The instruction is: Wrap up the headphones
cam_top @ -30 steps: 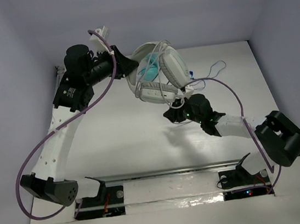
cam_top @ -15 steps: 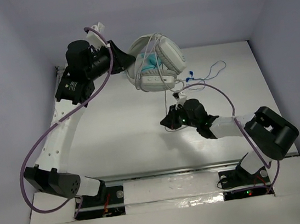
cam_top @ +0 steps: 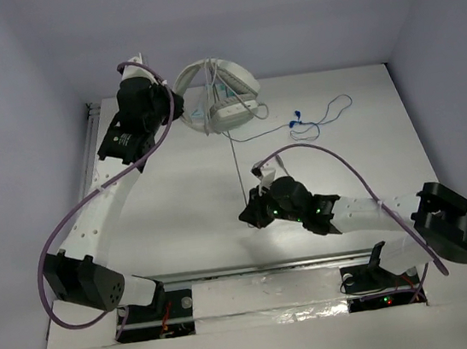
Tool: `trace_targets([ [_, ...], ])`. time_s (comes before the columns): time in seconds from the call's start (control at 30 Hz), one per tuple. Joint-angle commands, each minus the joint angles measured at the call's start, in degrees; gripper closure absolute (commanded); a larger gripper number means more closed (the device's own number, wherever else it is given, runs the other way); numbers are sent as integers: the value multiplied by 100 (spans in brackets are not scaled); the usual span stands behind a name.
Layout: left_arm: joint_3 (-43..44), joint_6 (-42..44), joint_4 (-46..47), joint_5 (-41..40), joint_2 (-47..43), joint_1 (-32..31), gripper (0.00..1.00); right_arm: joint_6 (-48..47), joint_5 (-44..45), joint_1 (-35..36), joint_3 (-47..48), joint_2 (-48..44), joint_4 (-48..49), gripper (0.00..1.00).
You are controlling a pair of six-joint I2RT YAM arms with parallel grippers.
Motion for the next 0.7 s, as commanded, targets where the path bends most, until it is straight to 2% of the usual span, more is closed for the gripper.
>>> trace_targets([
  [0.0, -297, -181, 984, -1310, -322, 37, 100, 80, 302, 364, 458, -168, -1154, 100],
  [0.13, -658, 64, 967, -2064, -278, -261, 100, 45, 688, 707, 1020, -282, -1989, 100],
  [0.27, -799, 267, 800, -2646, -103, -437, 100, -113, 1040, 1111, 1732, -423, -3313, 100],
  [0.47, -501, 767, 263, -3051, 486, -973, 100, -621, 1761, 1437, 2910, -493, -4704, 100],
  [0.67, -588, 1541, -176, -3008, 619, -1518, 100, -1219, 2894, 1437, 3596, -608, -5452, 100],
])
